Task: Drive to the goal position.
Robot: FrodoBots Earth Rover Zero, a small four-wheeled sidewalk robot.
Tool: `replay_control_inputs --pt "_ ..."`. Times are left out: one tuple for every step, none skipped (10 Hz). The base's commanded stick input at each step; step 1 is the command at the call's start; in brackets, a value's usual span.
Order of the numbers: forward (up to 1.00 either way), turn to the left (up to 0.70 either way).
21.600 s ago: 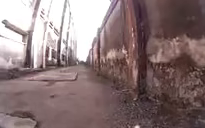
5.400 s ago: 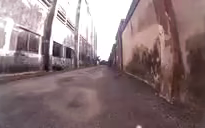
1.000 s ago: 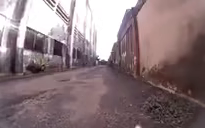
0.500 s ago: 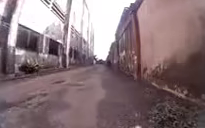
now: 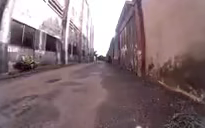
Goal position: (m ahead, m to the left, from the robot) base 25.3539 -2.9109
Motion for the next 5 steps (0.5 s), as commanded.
replay_control_inputs --pt "0.64 0.00" --pt "0.64 0.00" --pt "0.64 0.00" --pt "0.64 0.00" --pt "0.64 0.00"
